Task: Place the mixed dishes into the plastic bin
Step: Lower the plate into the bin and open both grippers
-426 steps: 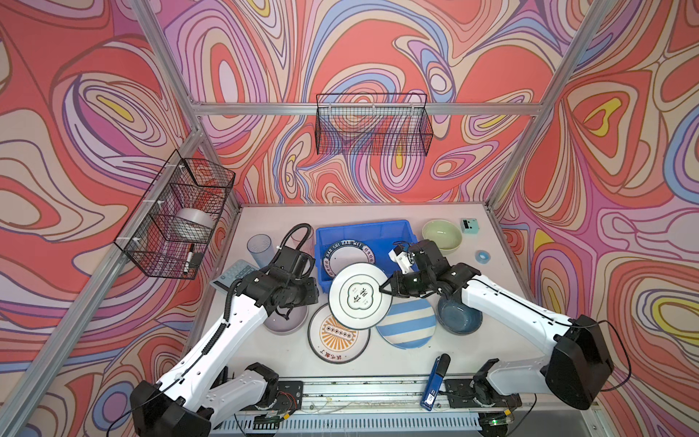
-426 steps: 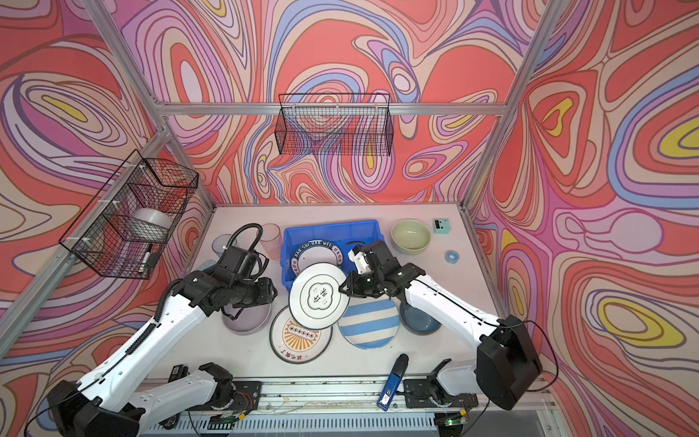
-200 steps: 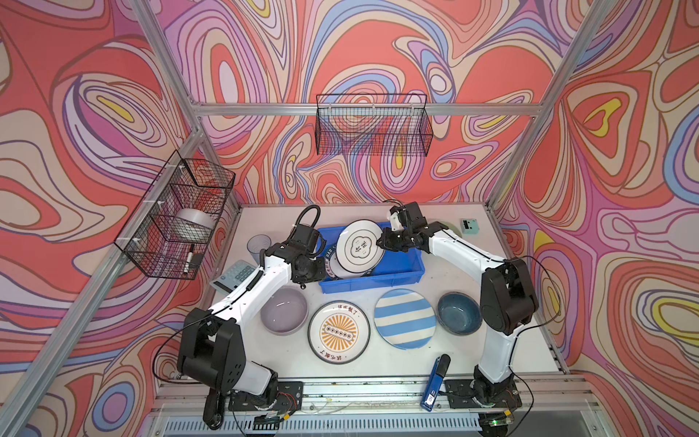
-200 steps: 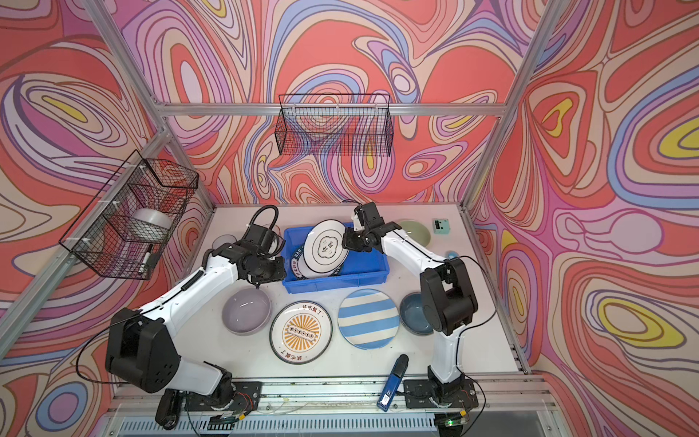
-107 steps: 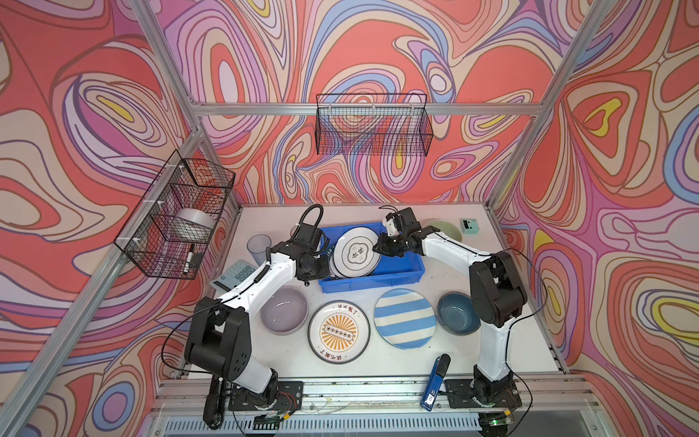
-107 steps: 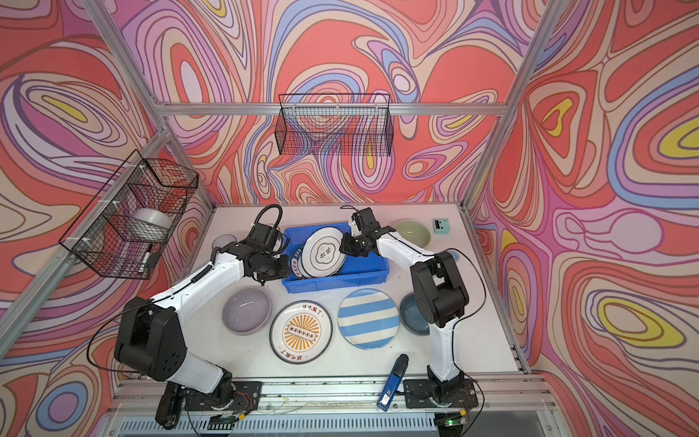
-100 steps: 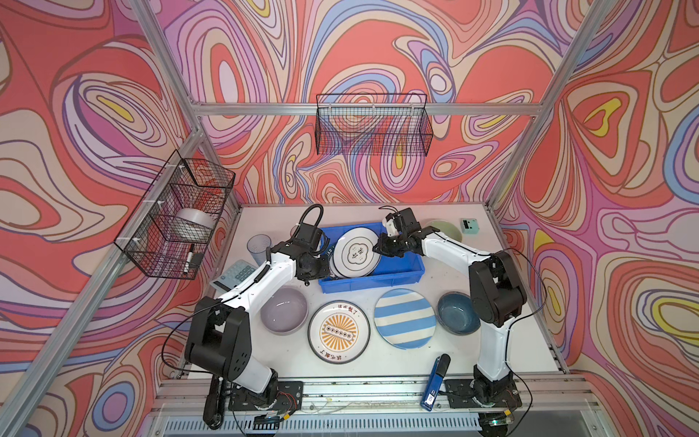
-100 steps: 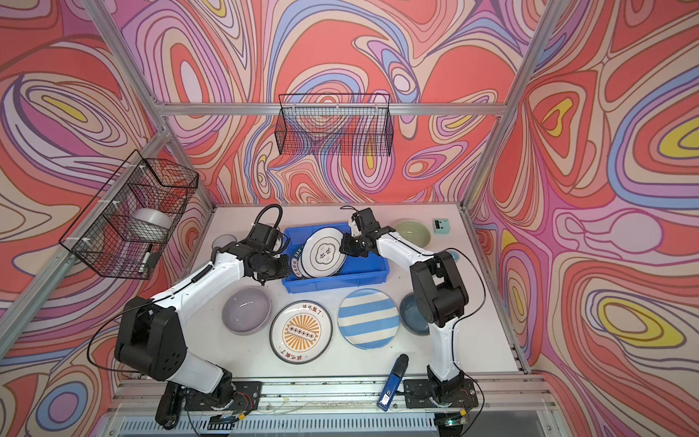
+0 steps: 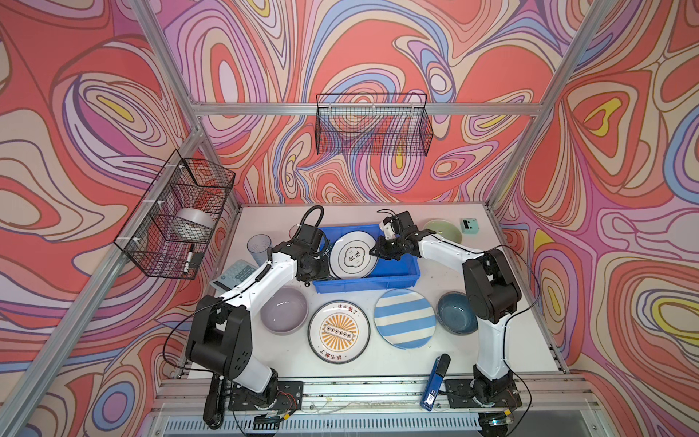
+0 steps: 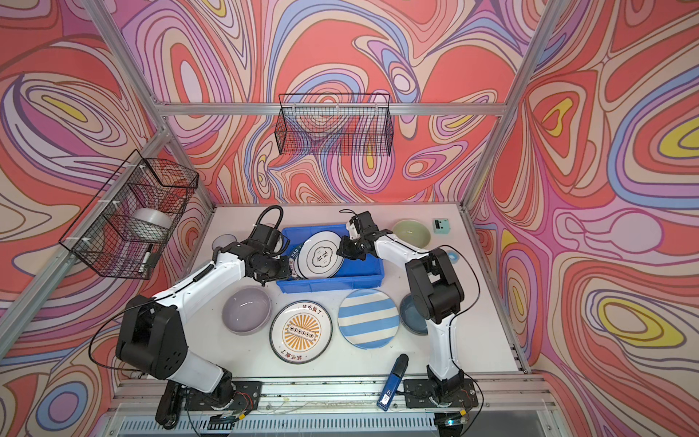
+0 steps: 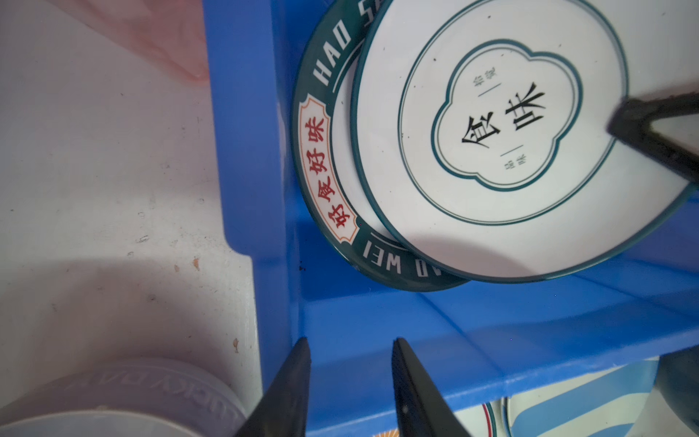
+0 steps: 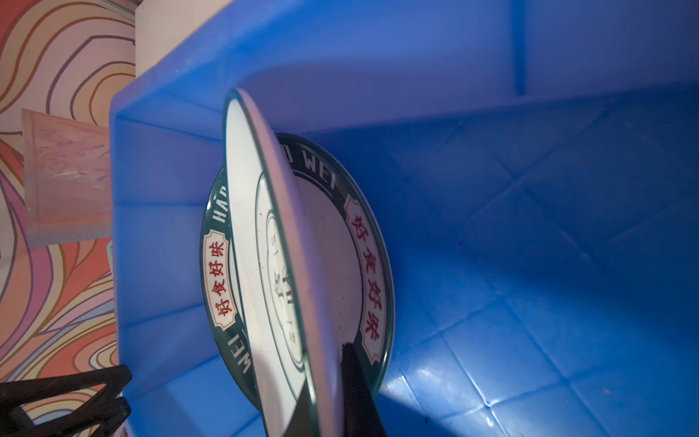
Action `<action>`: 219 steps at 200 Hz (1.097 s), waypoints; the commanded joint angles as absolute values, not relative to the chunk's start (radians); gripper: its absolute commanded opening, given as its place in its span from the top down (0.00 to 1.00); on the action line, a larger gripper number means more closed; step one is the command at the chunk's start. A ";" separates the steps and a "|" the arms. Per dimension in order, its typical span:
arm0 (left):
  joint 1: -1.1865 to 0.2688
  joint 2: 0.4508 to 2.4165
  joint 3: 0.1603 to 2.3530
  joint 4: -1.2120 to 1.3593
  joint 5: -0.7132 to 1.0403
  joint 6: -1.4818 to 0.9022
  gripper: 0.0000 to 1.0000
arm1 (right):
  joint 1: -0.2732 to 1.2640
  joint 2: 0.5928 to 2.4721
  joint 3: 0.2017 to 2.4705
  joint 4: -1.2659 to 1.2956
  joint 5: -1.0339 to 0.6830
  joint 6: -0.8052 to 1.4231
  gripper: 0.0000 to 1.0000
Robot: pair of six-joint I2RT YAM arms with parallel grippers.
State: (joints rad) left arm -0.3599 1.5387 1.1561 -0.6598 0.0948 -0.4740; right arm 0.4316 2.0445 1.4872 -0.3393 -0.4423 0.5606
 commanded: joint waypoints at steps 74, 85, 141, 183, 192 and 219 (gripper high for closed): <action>-0.353 1.551 1.160 -0.744 -0.037 -0.426 0.63 | 0.436 2.049 1.465 -0.273 -0.495 0.573 0.95; -0.353 1.569 1.158 -0.732 -0.007 -0.418 0.66 | 0.438 2.057 1.469 -0.277 -0.498 0.571 0.95; -0.354 1.617 1.166 -0.717 0.064 -0.407 0.80 | 0.451 2.107 1.498 -0.308 -0.534 0.563 0.89; -0.353 1.606 1.159 -0.701 0.100 -0.411 0.82 | 0.456 2.129 1.514 -0.345 -0.486 0.565 0.83; -0.354 1.607 1.157 -0.699 0.105 -0.412 0.82 | 0.457 2.133 1.518 -0.355 -0.471 0.565 0.80; -0.354 1.609 1.157 -0.696 0.122 -0.416 0.82 | 0.465 2.147 1.540 -0.391 -0.426 0.563 0.74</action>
